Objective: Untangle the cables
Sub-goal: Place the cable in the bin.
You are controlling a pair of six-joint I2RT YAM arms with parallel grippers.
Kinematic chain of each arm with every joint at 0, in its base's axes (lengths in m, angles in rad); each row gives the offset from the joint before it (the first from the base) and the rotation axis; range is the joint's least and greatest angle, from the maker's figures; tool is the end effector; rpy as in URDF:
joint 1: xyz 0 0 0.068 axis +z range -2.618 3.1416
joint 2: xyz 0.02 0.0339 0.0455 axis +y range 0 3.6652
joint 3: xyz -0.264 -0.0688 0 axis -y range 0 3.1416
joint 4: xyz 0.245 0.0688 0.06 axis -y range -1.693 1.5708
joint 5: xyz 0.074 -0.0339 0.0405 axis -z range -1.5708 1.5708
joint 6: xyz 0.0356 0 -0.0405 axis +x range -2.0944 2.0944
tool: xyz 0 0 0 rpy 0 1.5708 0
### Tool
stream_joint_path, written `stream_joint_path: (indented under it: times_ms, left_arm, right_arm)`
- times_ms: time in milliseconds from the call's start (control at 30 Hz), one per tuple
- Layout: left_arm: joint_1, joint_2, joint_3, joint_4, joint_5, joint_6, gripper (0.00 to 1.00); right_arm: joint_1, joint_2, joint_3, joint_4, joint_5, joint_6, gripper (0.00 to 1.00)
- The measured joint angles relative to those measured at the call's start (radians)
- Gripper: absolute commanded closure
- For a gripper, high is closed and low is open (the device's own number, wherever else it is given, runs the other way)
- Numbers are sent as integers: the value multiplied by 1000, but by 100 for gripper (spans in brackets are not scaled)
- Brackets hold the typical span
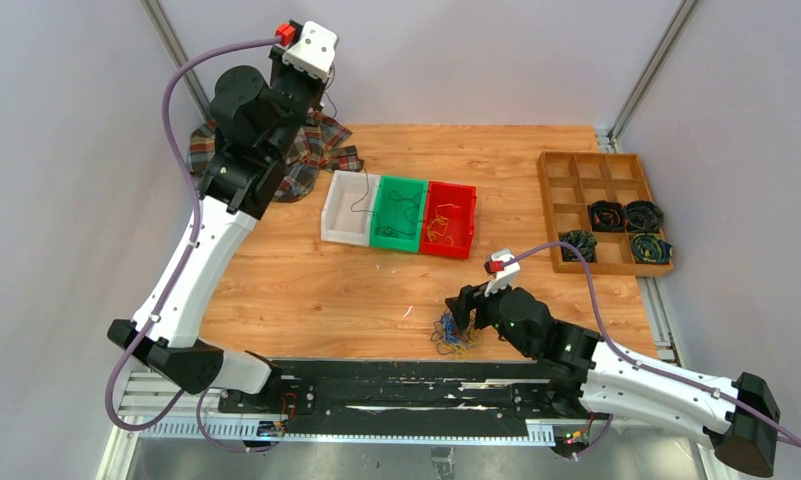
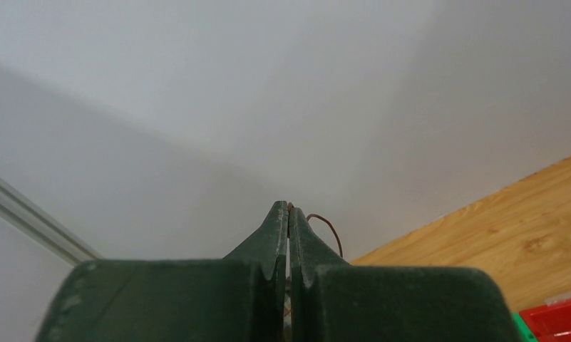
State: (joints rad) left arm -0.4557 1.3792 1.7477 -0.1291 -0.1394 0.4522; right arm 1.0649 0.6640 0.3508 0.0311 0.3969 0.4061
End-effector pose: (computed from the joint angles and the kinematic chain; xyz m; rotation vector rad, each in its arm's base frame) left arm 0.2561 -0.1200 0.5428 0.4766 1.2463 0.0898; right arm 0.0926 0.1388 0.2281 -0.3360 1.8522 0.6607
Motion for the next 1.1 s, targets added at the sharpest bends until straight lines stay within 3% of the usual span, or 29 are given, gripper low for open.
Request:
stream_joint_path:
  times_ms: [533,667,967,1100]
  left_arm:
    - [0,127,387,-20,70,-84,100]
    - [0,109,331,-8,72,-87,99]
    - [1,79,1,23,74,-34,99]
    - [1,84,-45,31,74,3,99]
  right_arm:
    - [0,-3,0,-14,17,0,32]
    - [0,3,-2,-14,17,1,32]
    - [0,-4,-6,-14,17,1,32]
    - [0,-20,-19,-14,18,2,32]
